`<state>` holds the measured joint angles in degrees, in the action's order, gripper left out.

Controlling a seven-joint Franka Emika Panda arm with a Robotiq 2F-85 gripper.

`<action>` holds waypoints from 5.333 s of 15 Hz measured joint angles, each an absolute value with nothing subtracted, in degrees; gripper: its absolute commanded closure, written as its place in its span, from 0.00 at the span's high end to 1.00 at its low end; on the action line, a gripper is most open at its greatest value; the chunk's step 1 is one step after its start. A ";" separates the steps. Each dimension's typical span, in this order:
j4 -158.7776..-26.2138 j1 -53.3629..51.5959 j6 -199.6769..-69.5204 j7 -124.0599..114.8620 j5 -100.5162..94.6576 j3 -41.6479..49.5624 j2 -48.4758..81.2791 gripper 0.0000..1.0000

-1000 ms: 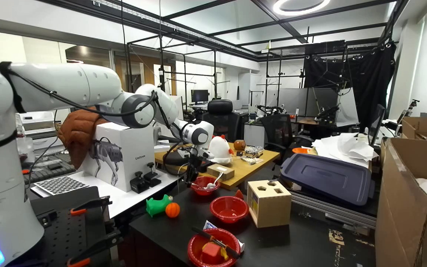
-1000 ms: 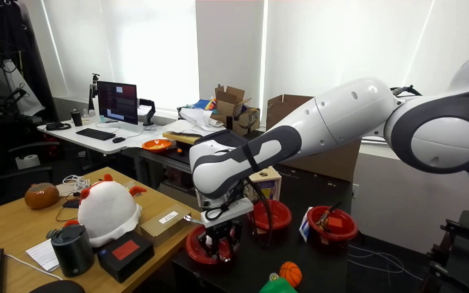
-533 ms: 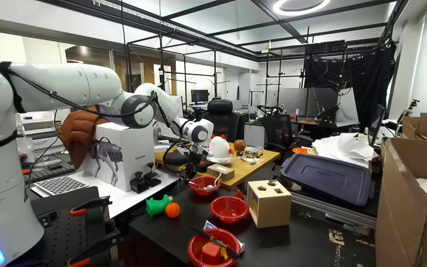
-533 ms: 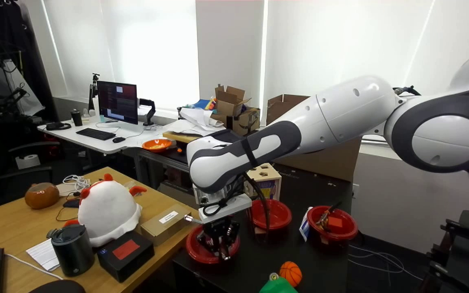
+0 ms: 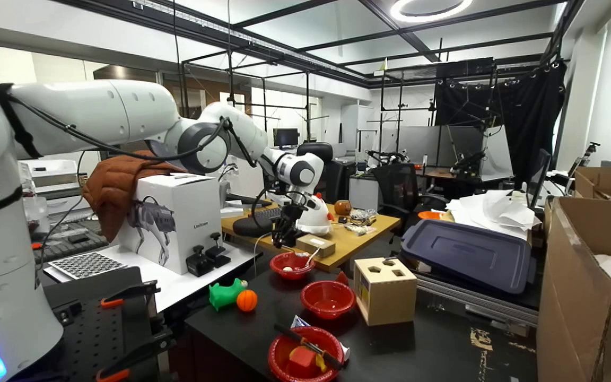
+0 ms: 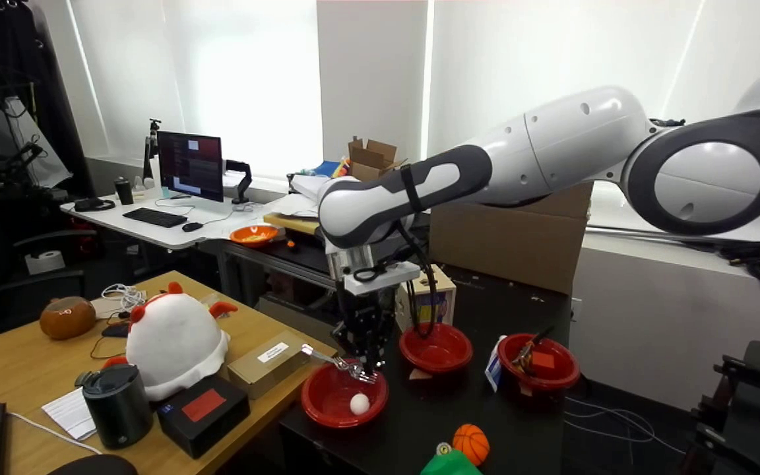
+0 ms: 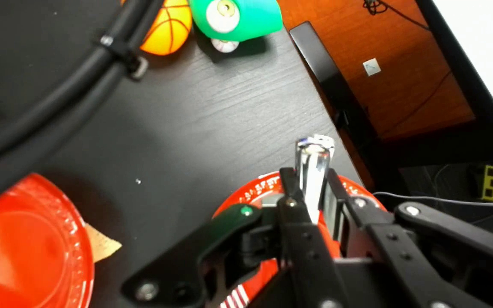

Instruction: Take the fork out of the red bowl and place it on the table top

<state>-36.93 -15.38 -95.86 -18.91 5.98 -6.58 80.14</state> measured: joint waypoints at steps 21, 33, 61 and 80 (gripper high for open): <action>-56.88 -4.29 -83.74 16.05 -0.34 -10.80 60.08 0.04; -88.31 -3.47 -113.02 16.75 -0.56 -10.74 53.60 0.04; -113.42 -19.74 -141.29 -0.10 -30.17 1.57 44.63 0.04; -105.47 -23.47 -144.08 -3.85 -49.00 3.11 54.59 0.96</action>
<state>-105.47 -23.47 -144.08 -3.85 -49.00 3.11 54.59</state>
